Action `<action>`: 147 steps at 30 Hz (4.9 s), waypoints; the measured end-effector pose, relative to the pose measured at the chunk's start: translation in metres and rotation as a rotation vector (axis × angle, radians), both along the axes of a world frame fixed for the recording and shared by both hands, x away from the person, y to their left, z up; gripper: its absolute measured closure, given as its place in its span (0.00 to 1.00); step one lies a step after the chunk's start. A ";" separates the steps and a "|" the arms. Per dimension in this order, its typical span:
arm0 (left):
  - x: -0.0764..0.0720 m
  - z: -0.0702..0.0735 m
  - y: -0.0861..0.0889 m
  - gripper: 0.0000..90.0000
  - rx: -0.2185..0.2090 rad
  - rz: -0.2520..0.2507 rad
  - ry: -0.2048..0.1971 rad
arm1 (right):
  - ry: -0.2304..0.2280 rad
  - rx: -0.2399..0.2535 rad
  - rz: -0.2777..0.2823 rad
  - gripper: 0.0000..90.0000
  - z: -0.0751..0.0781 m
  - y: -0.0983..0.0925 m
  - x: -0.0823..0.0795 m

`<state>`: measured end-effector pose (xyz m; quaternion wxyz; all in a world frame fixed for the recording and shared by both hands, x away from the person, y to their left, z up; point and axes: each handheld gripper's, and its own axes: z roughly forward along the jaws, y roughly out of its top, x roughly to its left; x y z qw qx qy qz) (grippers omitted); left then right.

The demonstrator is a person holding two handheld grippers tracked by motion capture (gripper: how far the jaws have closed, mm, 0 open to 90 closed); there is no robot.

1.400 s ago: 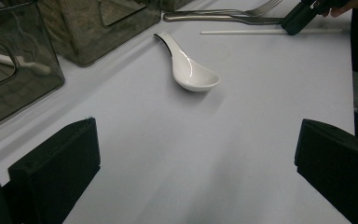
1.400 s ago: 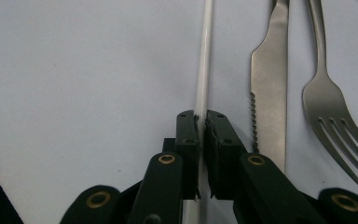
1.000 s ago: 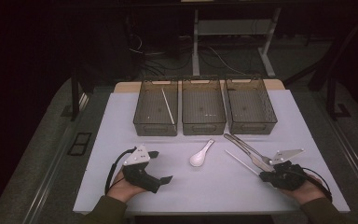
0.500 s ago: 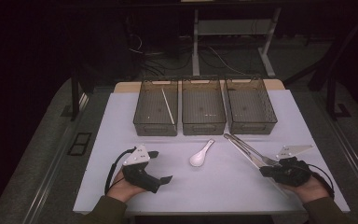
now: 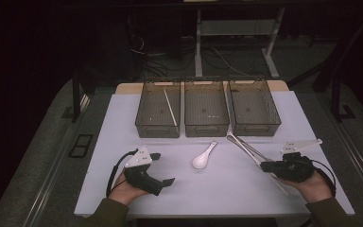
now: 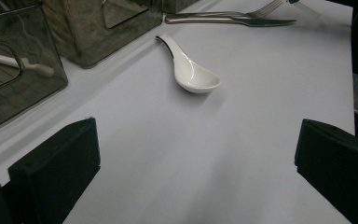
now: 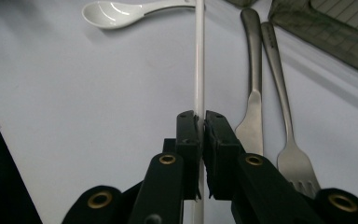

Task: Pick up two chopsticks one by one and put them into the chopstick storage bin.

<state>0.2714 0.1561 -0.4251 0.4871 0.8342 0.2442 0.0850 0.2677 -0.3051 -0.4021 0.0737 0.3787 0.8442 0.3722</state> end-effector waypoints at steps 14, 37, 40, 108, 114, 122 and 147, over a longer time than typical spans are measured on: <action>0.000 0.000 0.000 0.00 -0.002 0.005 0.003 | -0.033 0.061 -0.001 0.94 0.018 0.009 0.018; 0.000 0.001 0.001 0.00 -0.017 0.004 0.005 | -0.065 0.126 0.060 0.94 0.045 0.076 0.073; 0.000 0.000 0.001 0.00 -0.018 0.003 0.006 | -0.063 0.123 0.068 0.94 0.049 0.090 0.081; 0.000 0.001 0.001 0.00 -0.054 -0.016 0.015 | 0.063 -0.037 -0.034 0.94 0.022 0.315 0.234; 0.000 0.001 0.001 0.00 -0.052 -0.017 0.014 | 0.089 -0.067 -0.040 0.92 0.016 0.316 0.236; 0.000 0.001 0.001 0.00 -0.053 -0.016 0.016 | 0.062 -0.045 -0.015 0.77 0.026 0.311 0.229; -0.001 0.001 0.002 0.00 -0.027 -0.015 0.015 | -0.041 0.086 0.070 0.44 0.059 0.217 0.160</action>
